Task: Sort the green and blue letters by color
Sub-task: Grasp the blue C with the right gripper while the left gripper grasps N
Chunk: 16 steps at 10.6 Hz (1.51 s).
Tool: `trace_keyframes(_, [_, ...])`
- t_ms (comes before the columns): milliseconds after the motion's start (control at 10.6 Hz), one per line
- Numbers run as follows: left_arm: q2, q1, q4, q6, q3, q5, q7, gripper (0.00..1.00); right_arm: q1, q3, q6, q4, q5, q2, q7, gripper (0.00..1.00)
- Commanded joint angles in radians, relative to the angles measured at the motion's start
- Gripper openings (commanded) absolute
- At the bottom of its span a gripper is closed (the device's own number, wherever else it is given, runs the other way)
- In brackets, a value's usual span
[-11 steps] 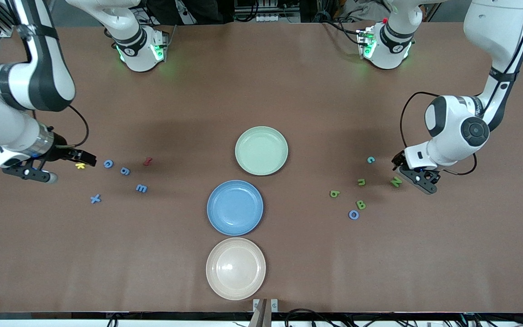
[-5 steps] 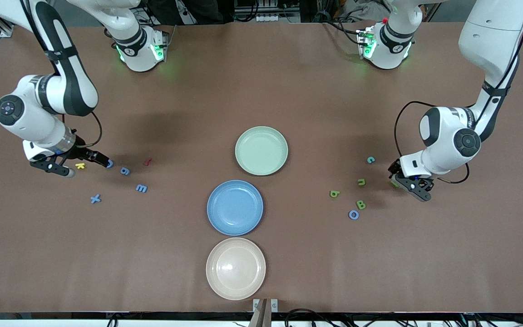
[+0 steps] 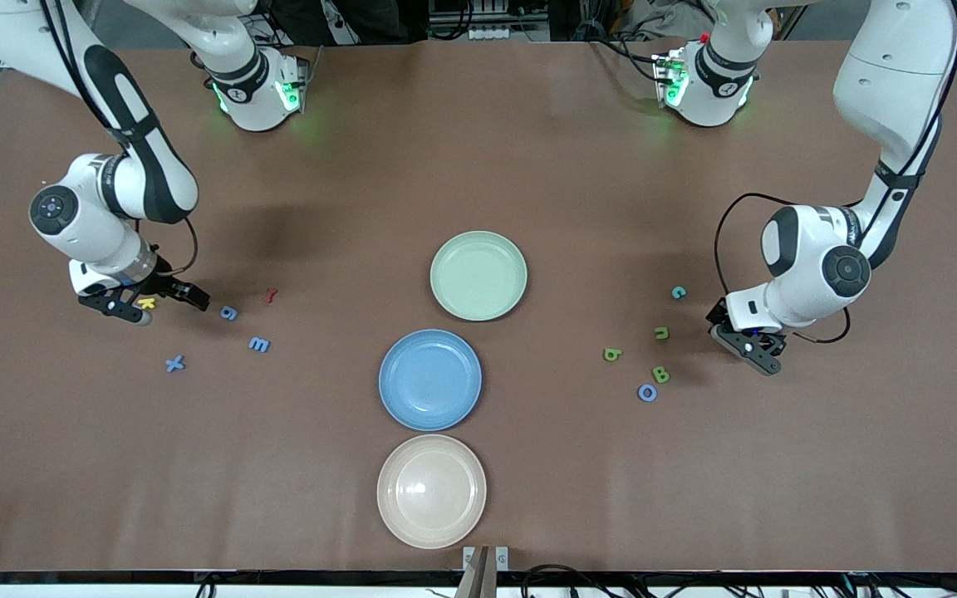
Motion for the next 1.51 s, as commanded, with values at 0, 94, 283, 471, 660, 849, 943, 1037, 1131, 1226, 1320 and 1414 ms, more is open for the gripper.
trace_keyframes(0, [0.01,0.004,0.004,0.007,0.002,0.008,0.017,0.7,-0.024,0.009,0.076,-0.026,-0.008,0.04,0.015,1.0])
trace_keyframes(94, [0.006,0.007,-0.001,0.007,0.002,0.008,0.018,0.7,-0.025,0.009,0.081,-0.026,-0.008,0.051,0.015,1.0])
trace_keyframes(283, [0.002,0.009,-0.006,0.003,0.003,0.008,0.021,0.69,-0.025,0.009,0.11,-0.037,-0.008,0.071,0.015,0.95])
trace_keyframes(471, [-0.005,0.012,-0.015,0.0,0.003,0.008,0.024,0.67,-0.025,0.009,0.116,-0.051,-0.008,0.069,0.015,0.82])
trace_keyframes(660, [-0.019,0.012,-0.03,-0.004,0.003,0.021,0.023,0.62,-0.025,0.009,0.116,-0.06,-0.01,0.068,0.015,0.54])
trace_keyframes(849, [-0.024,0.016,-0.035,-0.005,0.003,0.022,0.024,0.52,-0.025,0.008,0.115,-0.06,-0.011,0.068,0.014,0.33])
trace_keyframes(943, [-0.025,0.016,-0.035,-0.005,0.003,0.022,0.021,0.38,-0.025,0.008,0.115,-0.06,-0.011,0.068,0.011,0.31])
trace_keyframes(1037, [-0.025,0.015,-0.033,-0.005,0.003,0.022,0.02,0.21,-0.027,0.008,0.115,-0.059,-0.013,0.069,0.006,0.28])
trace_keyframes(1131, [-0.024,0.015,-0.03,-0.005,0.003,0.022,0.017,0.02,-0.028,0.008,0.115,-0.057,-0.013,0.072,0.006,0.25])
trace_keyframes(1226, [-0.024,0.012,-0.027,-0.005,0.002,0.022,0.009,0.0,-0.03,0.008,0.11,-0.057,-0.013,0.071,0.005,0.21])
trace_keyframes(1320, [-0.028,0.012,-0.024,-0.005,-0.001,0.022,0.008,0.0,-0.032,0.008,0.092,-0.052,-0.013,0.056,0.002,0.14])
trace_keyframes(1414, [-0.039,0.01,-0.019,-0.005,-0.003,0.022,0.008,0.0,-0.032,0.008,0.046,-0.036,-0.014,0.03,0.0,0.08])
